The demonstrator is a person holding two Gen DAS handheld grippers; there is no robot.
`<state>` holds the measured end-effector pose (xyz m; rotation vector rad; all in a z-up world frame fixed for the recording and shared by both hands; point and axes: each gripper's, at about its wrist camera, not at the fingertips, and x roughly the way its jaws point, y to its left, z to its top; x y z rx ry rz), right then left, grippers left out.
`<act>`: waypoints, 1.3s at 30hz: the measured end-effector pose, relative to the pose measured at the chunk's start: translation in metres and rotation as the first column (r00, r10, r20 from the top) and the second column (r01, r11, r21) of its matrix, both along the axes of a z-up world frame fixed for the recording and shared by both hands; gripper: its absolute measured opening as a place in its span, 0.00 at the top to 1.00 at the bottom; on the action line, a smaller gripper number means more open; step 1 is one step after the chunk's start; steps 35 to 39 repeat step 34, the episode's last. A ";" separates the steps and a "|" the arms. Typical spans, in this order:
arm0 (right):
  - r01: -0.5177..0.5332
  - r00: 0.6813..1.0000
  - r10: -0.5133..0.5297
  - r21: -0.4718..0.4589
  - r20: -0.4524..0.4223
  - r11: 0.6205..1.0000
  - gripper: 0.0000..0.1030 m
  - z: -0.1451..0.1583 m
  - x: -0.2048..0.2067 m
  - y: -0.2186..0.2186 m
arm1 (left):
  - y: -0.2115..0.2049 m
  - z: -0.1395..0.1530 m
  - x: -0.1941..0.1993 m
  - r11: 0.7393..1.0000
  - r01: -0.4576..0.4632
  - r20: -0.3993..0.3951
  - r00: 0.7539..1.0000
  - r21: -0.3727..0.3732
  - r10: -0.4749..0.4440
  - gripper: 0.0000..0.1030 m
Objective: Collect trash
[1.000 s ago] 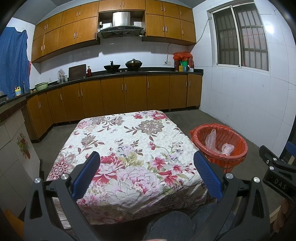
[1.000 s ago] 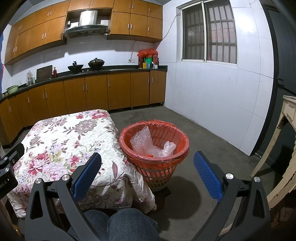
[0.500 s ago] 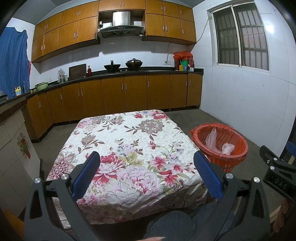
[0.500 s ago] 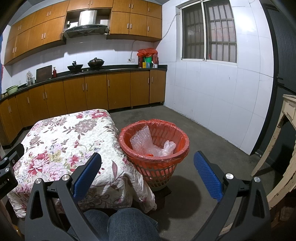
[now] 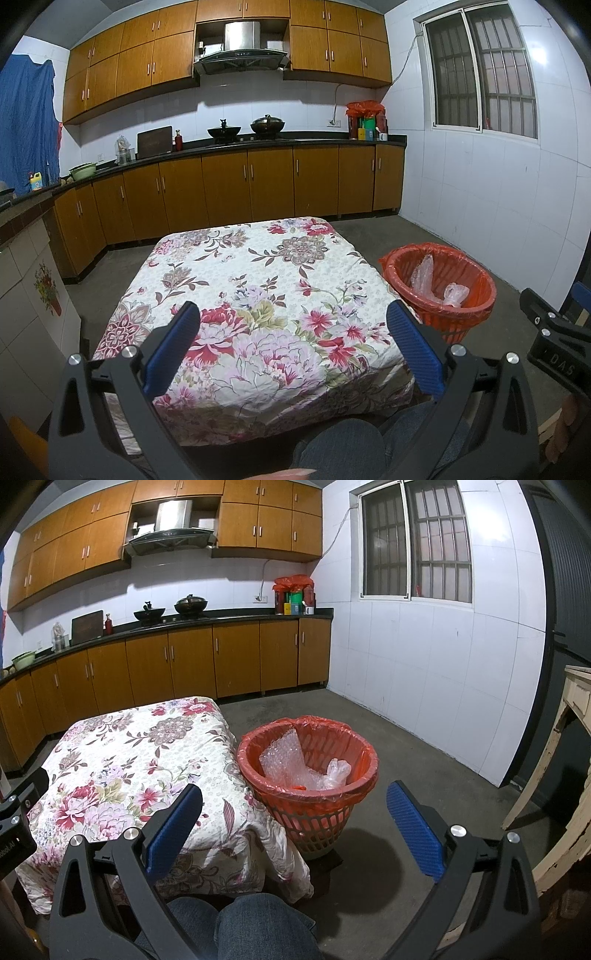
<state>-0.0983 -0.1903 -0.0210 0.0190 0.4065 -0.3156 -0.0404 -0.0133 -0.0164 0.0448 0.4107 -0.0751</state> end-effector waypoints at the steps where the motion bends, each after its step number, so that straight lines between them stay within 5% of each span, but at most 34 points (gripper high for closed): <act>1: 0.000 1.000 0.000 0.000 0.000 1.000 0.04 0.000 0.000 0.000 | 0.000 0.001 0.002 1.000 0.000 0.000 1.000 -0.001 0.000 0.04; 39: -0.001 1.000 0.001 0.004 -0.006 1.000 0.04 0.000 -0.005 0.004 | 0.005 -0.004 -0.001 1.000 0.003 -0.011 1.000 -0.002 -0.003 0.04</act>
